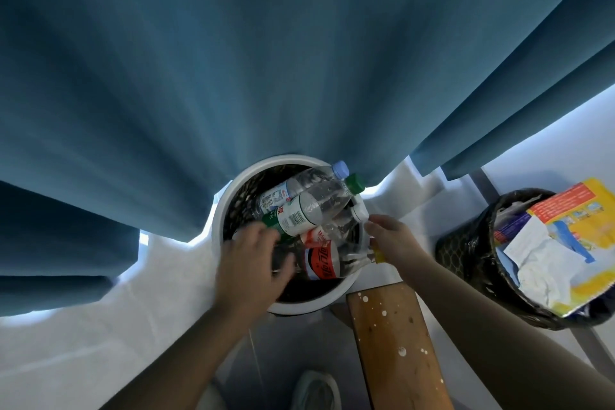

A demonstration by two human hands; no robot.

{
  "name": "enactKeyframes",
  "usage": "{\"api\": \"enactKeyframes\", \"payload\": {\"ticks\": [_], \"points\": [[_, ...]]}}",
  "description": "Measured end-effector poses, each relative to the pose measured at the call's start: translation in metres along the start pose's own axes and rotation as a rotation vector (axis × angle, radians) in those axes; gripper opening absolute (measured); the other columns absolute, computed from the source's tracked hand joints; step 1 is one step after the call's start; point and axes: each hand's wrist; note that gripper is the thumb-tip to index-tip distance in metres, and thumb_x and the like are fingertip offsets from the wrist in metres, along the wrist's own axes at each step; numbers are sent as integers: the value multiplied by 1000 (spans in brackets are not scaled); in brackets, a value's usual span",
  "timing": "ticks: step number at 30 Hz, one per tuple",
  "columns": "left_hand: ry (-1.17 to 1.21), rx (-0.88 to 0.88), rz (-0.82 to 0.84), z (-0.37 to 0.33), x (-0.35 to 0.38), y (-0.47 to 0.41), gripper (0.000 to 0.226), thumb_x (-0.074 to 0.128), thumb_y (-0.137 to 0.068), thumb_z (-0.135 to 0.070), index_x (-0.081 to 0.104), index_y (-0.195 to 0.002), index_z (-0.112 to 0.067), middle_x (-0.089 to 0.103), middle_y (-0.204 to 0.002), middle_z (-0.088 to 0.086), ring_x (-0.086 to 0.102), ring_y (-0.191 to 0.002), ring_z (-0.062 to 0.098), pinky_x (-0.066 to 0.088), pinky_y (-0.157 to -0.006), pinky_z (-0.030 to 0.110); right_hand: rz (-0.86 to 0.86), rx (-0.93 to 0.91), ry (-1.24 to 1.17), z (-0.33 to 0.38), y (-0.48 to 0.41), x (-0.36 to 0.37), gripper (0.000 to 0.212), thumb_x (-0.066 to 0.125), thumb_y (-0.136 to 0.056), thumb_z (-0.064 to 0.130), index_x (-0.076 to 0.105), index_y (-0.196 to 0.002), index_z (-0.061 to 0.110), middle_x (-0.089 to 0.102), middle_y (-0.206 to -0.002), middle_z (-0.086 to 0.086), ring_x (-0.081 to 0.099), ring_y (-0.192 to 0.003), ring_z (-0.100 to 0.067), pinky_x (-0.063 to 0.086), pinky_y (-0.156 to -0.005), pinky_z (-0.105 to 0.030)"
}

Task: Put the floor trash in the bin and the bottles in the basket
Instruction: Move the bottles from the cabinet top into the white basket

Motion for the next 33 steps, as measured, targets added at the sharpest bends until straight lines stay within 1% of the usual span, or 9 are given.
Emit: {"api": "enactKeyframes", "payload": {"ticks": [3, 5, 7, 11, 19, 23, 25, 28, 33], "points": [[203, -499, -154, 27, -9, -1, 47, 58, -85, -33, 46, -124, -9, 44, -128, 12, 46, -114, 34, 44, -90, 46, 20, 0, 63, 5, -4, 2, 25, 46, -94, 6, 62, -108, 19, 59, -90, 4, 56, -92, -18, 48, -83, -33], [525, -895, 9, 42, -7, -6, 61, 62, -85, -24, 33, -137, -8, 43, -134, 18, 48, -115, 40, 49, -87, 48, 6, 8, 70, 7, -7, 6, 28, 46, -91, 4, 66, -97, 23, 62, -91, 0, 60, -94, -22, 53, -88, -38], [852, -1122, 123, 53, 2, -9, 50, 56, -85, -12, 39, -131, -10, 54, -121, 21, 56, -101, 39, 56, -67, 45, 7, 4, 52, 8, -12, 10, 27, 47, -90, 6, 67, -92, 25, 65, -96, -5, 61, -97, -26, 53, -92, -41], [955, -1134, 112, 62, 16, -6, 42, 53, -79, 0, 47, -119, -11, 58, -112, 21, 60, -94, 40, 56, -53, 42, -6, 108, -149, -1, -26, 5, 22, 52, -94, 16, 64, -112, 11, 62, -109, -10, 61, -102, -28, 55, -86, -40], [1239, -1120, 75, 13, 25, -14, 42, 50, -88, 6, 42, -126, -10, 53, -119, 18, 56, -106, 38, 53, -62, 40, -304, 383, -441, -74, -31, -74, 35, 55, -94, 18, 52, -122, -2, 55, -108, -15, 58, -98, -30, 53, -74, -39], [1291, -1110, 67, -20, 32, -24, 44, 48, -91, 6, 38, -130, -10, 48, -116, 13, 52, -105, 32, 48, -82, 47, -333, 497, -758, -104, -21, -102, 45, 47, -99, 24, 41, -138, 2, 49, -133, -23, 53, -119, -38, 53, -86, -43], [1270, -1112, 65, -28, 38, -29, 47, 49, -89, 8, 35, -132, -8, 48, -122, 15, 51, -108, 34, 48, -84, 49, -397, 488, -970, -118, -19, -113, 47, 46, -98, 24, 39, -141, 5, 45, -140, -22, 50, -124, -37, 55, -78, -43], [1231, -1134, 72, -36, 42, -38, 52, 47, -90, 8, 29, -137, -6, 43, -134, 22, 51, -113, 36, 48, -85, 50, -542, 467, -1288, -133, -22, -132, 48, 55, -94, 18, 42, -140, 9, 46, -138, -14, 46, -124, -39, 58, -74, -43], [1254, -1135, 104, -37, 43, -44, 53, 44, -92, 8, 25, -139, -7, 37, -140, 22, 45, -125, 39, 45, -90, 54, -672, 567, -1472, -143, -29, -154, 63, 63, -87, 16, 34, -143, 14, 38, -135, -18, 42, -120, -45, 59, -77, -46]]}}
Point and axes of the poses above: each hand's wrist, its own y-axis away from the middle knuckle, its own x-axis out of the palm, z = x × y
